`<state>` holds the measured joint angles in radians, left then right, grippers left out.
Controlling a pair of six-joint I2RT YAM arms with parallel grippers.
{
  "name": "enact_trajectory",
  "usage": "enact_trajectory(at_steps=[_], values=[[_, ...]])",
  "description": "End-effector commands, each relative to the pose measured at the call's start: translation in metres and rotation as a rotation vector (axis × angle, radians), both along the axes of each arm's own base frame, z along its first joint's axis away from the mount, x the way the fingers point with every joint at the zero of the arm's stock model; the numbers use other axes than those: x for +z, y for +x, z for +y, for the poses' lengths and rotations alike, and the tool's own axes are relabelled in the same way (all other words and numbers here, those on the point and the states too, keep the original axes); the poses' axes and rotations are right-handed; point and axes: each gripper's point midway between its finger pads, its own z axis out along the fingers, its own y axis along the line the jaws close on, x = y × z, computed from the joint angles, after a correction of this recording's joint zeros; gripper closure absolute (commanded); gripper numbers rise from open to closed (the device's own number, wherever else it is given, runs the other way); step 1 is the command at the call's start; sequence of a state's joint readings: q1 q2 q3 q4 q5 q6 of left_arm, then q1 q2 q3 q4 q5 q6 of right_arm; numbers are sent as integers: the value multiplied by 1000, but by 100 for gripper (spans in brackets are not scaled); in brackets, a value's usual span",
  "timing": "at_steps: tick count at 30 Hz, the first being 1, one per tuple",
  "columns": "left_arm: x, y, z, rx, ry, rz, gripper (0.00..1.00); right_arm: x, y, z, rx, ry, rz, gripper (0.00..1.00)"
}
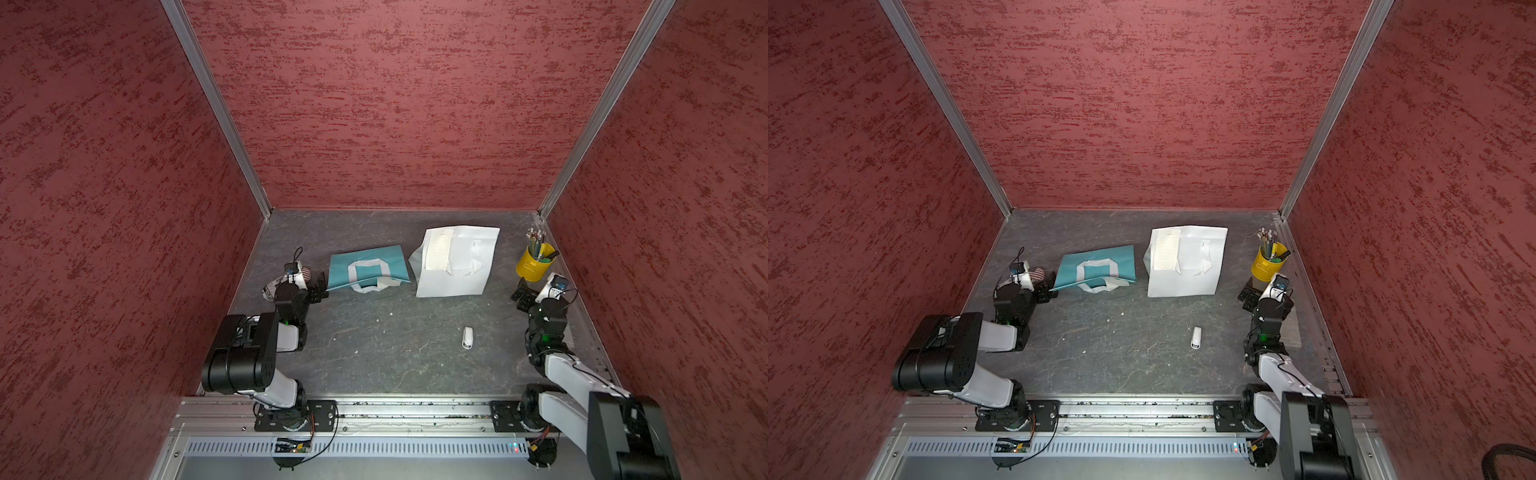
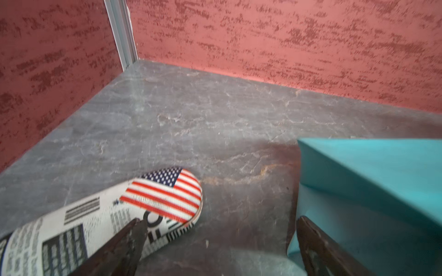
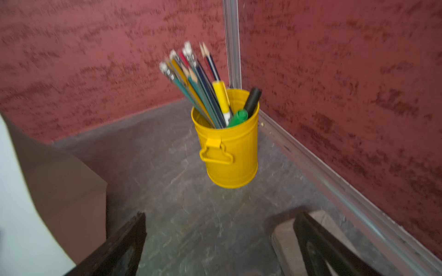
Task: Staple the receipts to the bags
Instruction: Reset both arms
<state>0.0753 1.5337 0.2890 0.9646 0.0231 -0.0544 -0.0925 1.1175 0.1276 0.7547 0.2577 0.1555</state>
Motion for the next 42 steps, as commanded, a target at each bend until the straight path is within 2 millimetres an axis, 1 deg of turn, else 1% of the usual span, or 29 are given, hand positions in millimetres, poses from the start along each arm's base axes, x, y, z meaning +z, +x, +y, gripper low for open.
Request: enact_trajectory(at_steps=[1, 2, 3, 4, 7, 9, 11, 12, 13, 14, 15, 16, 19, 20, 21, 22, 23, 24, 27, 36, 38, 42], values=[[19, 13, -1, 9, 24, -48, 0, 55, 11, -7, -22, -83, -240, 1], [19, 15, -1, 17, 29, -39, 0, 61, 14, -4, -1, -118, -265, 1], [20, 16, -1, 28, 43, -47, 0, 54, 19, -8, -15, -125, -230, 1], [19, 15, 0, 43, 47, -35, 0, 52, 28, -10, -23, -110, -195, 1], [19, 15, 0, 50, 51, -34, 0, 48, 41, -7, 14, -116, -164, 1], [20, 16, 0, 51, 53, -40, 0, 50, 41, -3, 34, -123, -172, 1], [20, 16, 0, 50, 53, -35, 0, 52, 39, 7, 99, -136, -184, 1], [20, 16, 0, 51, 52, -38, 0, 52, 38, 11, 118, -116, -190, 1], [20, 16, 0, 51, 53, -37, 0, 55, 37, 13, 127, -85, -216, 1], [20, 16, 0, 52, 53, -36, 0, 58, 35, 21, 165, -60, -250, 1], [19, 16, 0, 50, 54, -36, 0, 63, 33, 28, 199, -59, -281, 1], [19, 16, 0, 51, 54, -35, 0, 64, 30, 30, 200, -69, -300, 1], [19, 16, 0, 53, 54, -35, 0, 56, 29, 25, 167, -72, -312, 1], [19, 16, -1, 50, 54, -36, 0, 54, 28, 27, 172, -75, -322, 1], [20, 16, -1, 50, 57, -35, 0, 43, 31, 26, 165, -67, -299, 1], [19, 17, -1, 50, 60, -33, 0, 43, 32, 26, 156, -78, -311, 1], [19, 17, -2, 49, 61, -33, 0, 36, 37, 29, 163, -85, -268, 1], [19, 17, -2, 49, 62, -33, 0, 35, 42, 29, 161, -83, -243, 1], [19, 17, -2, 48, 62, -31, 0, 33, 49, 28, 127, -93, -222, 1], [19, 17, -2, 47, 64, -32, 0, 32, 50, 28, 113, -101, -216, 1], [18, 19, -6, 28, 75, -25, 0, 32, 50, 28, 114, -100, -217, 1], [19, 19, -7, 26, 74, -26, 0, 32, 50, 28, 114, -101, -217, 1]])
